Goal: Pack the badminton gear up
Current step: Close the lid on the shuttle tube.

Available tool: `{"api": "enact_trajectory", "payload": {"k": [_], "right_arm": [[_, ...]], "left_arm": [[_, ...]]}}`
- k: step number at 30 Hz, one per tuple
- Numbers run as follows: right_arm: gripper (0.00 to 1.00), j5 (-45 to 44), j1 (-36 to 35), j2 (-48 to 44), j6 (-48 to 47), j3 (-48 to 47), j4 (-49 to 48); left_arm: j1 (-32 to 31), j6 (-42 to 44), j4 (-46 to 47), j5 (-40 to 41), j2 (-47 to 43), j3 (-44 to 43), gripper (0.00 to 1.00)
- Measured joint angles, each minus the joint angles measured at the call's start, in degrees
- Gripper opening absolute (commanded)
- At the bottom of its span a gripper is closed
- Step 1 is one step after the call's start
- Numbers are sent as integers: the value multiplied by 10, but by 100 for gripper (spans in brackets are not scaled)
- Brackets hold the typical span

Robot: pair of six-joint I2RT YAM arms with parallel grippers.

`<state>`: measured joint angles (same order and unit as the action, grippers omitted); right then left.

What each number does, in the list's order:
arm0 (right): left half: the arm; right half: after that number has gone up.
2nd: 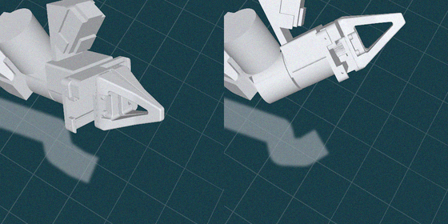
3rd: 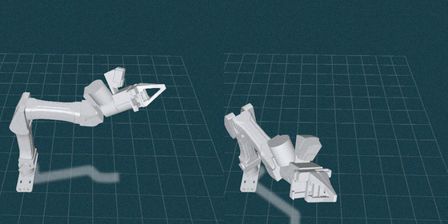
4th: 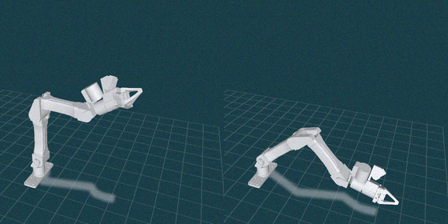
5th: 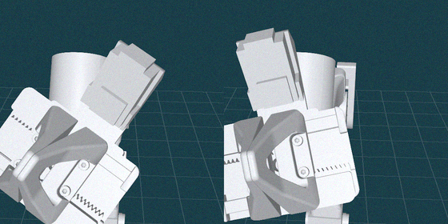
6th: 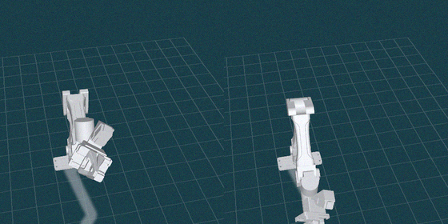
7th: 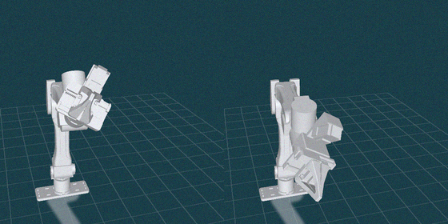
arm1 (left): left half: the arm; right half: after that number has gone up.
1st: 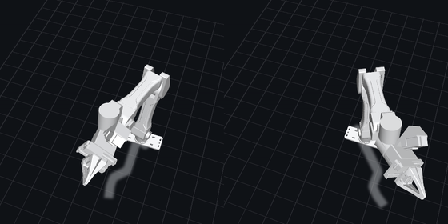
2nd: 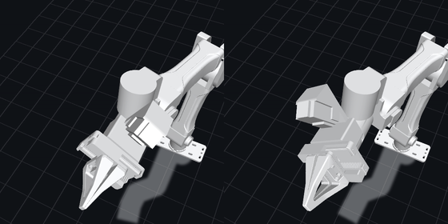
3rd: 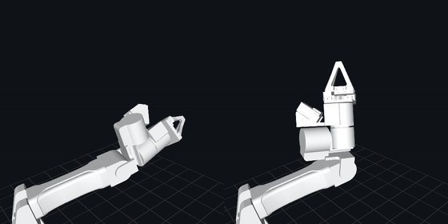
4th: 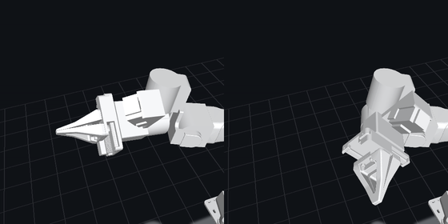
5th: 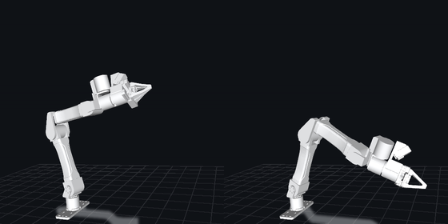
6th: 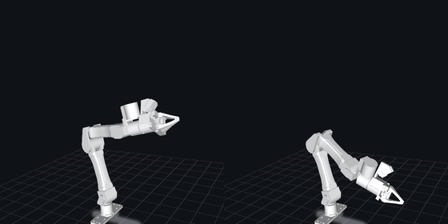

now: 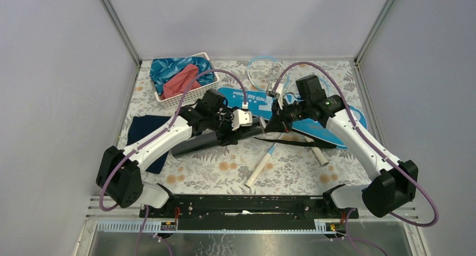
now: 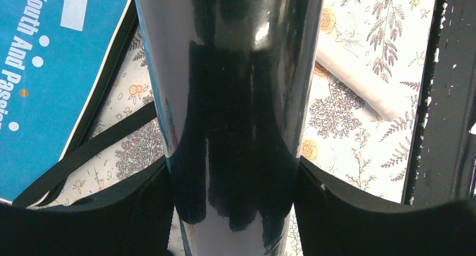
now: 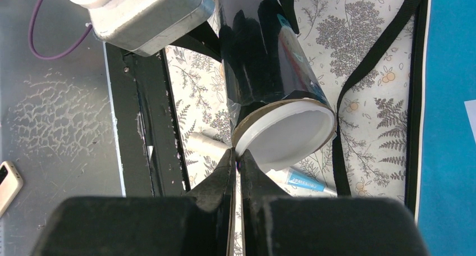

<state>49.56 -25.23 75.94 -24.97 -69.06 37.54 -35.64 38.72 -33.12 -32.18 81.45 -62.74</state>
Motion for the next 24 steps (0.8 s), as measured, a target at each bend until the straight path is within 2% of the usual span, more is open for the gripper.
{"api": "enact_trajectory", "payload": {"k": [24], "right_arm": [[0,59,-2,5,13,45,-45]], "left_arm": [[0,25,-10,-13,0,11,0]]}}
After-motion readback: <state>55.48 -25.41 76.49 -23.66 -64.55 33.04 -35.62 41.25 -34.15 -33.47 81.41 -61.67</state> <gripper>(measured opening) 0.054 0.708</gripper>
